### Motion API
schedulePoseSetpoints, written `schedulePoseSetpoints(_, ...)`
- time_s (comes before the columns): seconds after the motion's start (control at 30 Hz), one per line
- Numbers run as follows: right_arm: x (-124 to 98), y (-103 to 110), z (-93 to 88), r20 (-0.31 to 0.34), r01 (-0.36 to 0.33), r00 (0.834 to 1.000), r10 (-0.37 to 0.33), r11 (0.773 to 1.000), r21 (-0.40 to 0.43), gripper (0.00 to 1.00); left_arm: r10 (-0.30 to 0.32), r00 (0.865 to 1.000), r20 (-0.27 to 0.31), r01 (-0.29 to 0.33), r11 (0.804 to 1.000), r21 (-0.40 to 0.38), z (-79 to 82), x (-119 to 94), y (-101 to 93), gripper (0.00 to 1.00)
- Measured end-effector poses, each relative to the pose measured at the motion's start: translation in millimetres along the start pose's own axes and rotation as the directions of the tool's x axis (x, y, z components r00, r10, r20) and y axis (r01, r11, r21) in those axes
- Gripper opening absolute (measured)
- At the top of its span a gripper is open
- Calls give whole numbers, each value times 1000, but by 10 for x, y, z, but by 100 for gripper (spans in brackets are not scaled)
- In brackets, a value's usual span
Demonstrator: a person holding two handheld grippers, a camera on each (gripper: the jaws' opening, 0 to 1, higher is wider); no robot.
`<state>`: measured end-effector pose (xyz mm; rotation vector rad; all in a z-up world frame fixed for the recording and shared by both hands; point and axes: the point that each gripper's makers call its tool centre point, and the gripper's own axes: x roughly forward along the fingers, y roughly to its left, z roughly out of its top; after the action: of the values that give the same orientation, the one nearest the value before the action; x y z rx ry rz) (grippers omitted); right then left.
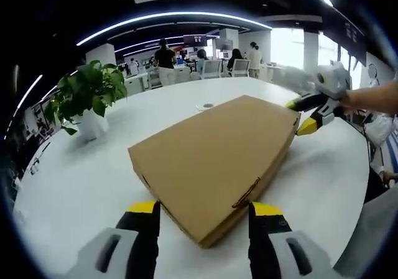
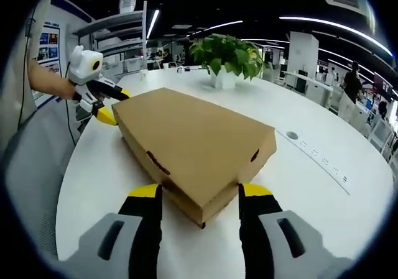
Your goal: Operate the shoe box by opening the lid, removing the specified soft item, and placing it in the target area until the item is outside and the box remains undamaged.
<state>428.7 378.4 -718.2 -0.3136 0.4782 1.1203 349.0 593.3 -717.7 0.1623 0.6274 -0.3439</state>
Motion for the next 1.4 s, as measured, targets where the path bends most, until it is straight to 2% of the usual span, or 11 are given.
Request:
schedulePoseSetpoints(0.57,13,79,-1,-44,66,997,-65,997,32,45,-38,999,-4,38,999,12,-10,-25,41,56)
schedulePoseSetpoints(0.7,12,164,-14,-68,84,994,-83,996,12,44,-42,999,-12,42,999,17,-34,-59,58,56)
schedulePoseSetpoints(0.93,2,338,-21,-73,103,992,-100,994,30,47,-44,999,-20,45,998,32,-104,-129,103,55)
schedulePoseSetpoints(1.17,-6,533,-27,-94,124,988,-121,992,30,46,-70,997,-39,72,996,55,-180,-217,174,55)
schedulePoseSetpoints(1.4,-4,795,-11,-101,137,986,-130,988,66,47,-79,995,-54,83,993,85,-270,-361,190,54)
